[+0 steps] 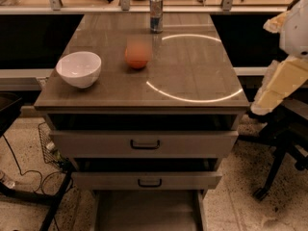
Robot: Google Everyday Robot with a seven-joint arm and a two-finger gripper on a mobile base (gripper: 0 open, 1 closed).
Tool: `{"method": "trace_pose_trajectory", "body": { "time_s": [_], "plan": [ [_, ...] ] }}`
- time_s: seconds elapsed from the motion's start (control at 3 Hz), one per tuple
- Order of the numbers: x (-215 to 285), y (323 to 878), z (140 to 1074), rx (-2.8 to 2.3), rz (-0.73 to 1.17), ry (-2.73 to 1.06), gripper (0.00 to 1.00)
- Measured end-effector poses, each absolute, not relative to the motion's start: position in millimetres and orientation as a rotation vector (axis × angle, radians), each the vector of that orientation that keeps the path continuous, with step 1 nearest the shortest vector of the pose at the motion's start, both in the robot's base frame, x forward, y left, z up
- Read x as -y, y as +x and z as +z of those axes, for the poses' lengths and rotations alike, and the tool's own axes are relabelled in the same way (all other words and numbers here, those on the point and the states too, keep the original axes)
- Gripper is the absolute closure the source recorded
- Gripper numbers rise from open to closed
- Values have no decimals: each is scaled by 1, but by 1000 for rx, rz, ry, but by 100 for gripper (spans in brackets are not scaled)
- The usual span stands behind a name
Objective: Move redbull can near white bowl
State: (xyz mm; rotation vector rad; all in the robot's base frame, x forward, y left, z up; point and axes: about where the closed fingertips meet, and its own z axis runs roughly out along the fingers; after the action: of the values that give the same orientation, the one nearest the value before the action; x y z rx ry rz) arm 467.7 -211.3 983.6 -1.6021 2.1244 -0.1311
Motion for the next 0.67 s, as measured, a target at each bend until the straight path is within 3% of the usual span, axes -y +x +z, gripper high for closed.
{"method": "trace_pose_trajectory", "body": {
  "time_s": [0.67],
  "plan": [
    [205,549,969,-1906,90,-1269,0]
  ]
}}
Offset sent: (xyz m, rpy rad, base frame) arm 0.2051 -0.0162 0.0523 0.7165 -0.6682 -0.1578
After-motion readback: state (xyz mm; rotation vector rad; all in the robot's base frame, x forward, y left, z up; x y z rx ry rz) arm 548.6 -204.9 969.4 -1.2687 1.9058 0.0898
